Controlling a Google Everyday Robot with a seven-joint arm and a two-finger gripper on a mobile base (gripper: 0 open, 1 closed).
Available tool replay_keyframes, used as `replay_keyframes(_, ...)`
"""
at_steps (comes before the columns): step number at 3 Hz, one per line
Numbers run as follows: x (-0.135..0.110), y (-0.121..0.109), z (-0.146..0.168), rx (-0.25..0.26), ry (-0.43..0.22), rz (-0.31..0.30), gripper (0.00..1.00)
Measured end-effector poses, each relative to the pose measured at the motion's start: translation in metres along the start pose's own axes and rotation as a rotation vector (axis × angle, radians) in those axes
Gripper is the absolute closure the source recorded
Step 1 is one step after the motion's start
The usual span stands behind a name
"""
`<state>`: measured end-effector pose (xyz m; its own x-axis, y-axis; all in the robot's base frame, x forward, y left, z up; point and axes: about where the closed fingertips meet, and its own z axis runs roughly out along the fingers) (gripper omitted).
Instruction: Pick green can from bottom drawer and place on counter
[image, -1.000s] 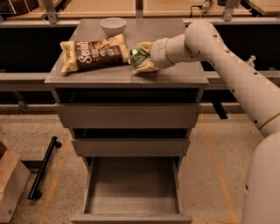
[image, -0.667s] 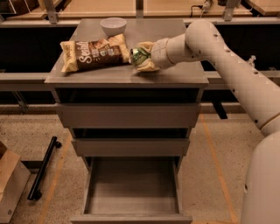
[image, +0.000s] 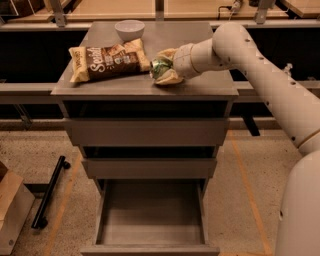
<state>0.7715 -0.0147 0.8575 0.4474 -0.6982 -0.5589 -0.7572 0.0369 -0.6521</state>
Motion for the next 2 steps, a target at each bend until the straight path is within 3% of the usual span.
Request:
replay_keyframes(1,-0.0016,-0.0019,-0.0014,0.0,0.0,0.0,0.0)
replay_keyframes(2,-0.0027,-0.0032,-0.0024,0.0,0.0,0.0,0.0)
